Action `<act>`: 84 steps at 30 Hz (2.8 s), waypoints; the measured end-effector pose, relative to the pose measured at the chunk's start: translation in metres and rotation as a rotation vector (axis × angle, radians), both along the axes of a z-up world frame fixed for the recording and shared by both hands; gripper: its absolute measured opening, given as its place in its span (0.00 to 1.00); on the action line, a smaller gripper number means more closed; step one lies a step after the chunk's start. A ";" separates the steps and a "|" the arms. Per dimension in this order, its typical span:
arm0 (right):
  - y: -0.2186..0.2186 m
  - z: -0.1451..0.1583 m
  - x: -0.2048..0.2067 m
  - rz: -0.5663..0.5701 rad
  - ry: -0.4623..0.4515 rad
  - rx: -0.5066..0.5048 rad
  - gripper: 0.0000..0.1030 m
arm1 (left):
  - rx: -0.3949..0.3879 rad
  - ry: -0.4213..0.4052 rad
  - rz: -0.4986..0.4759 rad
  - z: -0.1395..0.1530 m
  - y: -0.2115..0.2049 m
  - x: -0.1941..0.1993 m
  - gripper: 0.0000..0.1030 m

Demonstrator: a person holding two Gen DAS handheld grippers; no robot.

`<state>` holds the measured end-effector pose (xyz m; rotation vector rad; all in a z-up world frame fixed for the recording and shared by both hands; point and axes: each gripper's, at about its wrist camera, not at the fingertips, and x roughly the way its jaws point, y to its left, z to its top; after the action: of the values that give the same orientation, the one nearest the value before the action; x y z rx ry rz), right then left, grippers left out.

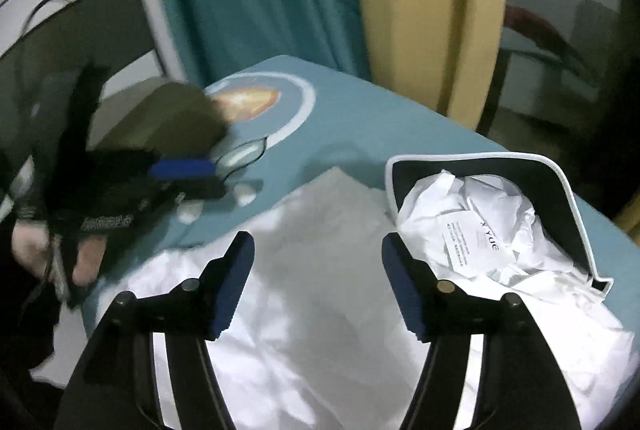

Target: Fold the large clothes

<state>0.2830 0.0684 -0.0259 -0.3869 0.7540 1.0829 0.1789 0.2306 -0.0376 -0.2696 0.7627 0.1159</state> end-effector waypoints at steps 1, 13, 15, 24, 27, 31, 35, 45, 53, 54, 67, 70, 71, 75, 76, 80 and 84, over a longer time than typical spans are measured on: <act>-0.008 0.002 0.001 -0.003 -0.024 -0.007 0.64 | -0.002 0.003 -0.004 -0.002 -0.001 0.002 0.38; -0.033 -0.065 0.062 -0.088 0.178 -0.180 0.64 | -0.013 0.026 -0.062 -0.014 -0.024 0.023 0.38; -0.028 -0.071 0.052 -0.054 0.210 -0.164 0.64 | -0.021 0.031 -0.073 -0.015 -0.026 0.028 0.38; -0.065 -0.039 0.024 -0.087 0.145 -0.098 0.64 | -0.016 0.114 -0.198 -0.042 -0.053 0.070 0.37; -0.120 -0.022 0.035 -0.220 0.112 -0.078 0.64 | 0.030 0.131 -0.204 -0.051 -0.057 0.074 0.05; -0.202 -0.011 0.048 -0.423 0.093 -0.081 0.64 | 0.038 0.132 -0.158 -0.055 -0.048 0.069 0.05; -0.287 -0.014 0.043 -0.615 0.126 -0.089 0.64 | 0.024 0.126 -0.101 -0.038 -0.039 0.052 0.08; -0.378 -0.053 -0.040 -0.784 0.209 -0.116 0.64 | 0.013 0.122 -0.018 -0.020 -0.042 -0.043 0.49; -0.407 -0.056 -0.095 -0.800 0.185 -0.123 0.49 | 0.003 0.198 0.043 -0.053 -0.052 -0.116 0.49; -0.407 -0.057 -0.100 -0.802 0.161 -0.144 0.43 | 0.013 0.201 0.047 -0.054 -0.054 -0.120 0.49; -0.415 -0.051 -0.128 -0.830 0.073 -0.187 0.02 | 0.084 0.216 0.003 -0.049 -0.062 -0.160 0.12; -0.421 -0.054 -0.132 -0.837 0.083 -0.197 0.02 | 0.067 0.222 -0.006 -0.049 -0.061 -0.169 0.12; -0.423 -0.053 -0.133 -0.838 0.086 -0.197 0.02 | 0.069 0.228 -0.015 -0.049 -0.063 -0.172 0.12; -0.428 -0.053 -0.140 -0.846 0.086 -0.210 0.03 | 0.096 0.241 -0.050 -0.049 -0.069 -0.184 0.13; -0.430 -0.053 -0.141 -0.845 0.088 -0.209 0.03 | 0.100 0.242 -0.056 -0.048 -0.069 -0.187 0.13; -0.432 -0.049 -0.141 -0.860 0.088 -0.224 0.04 | 0.117 0.196 -0.052 -0.033 -0.071 -0.189 0.13; -0.425 -0.036 -0.139 -0.874 0.041 -0.229 0.07 | 0.095 0.103 -0.140 -0.011 -0.093 -0.180 0.23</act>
<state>0.1445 -0.3568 -0.0623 -0.1859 0.9566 0.1839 -0.0013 0.1373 -0.0488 -0.1204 0.8735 0.0338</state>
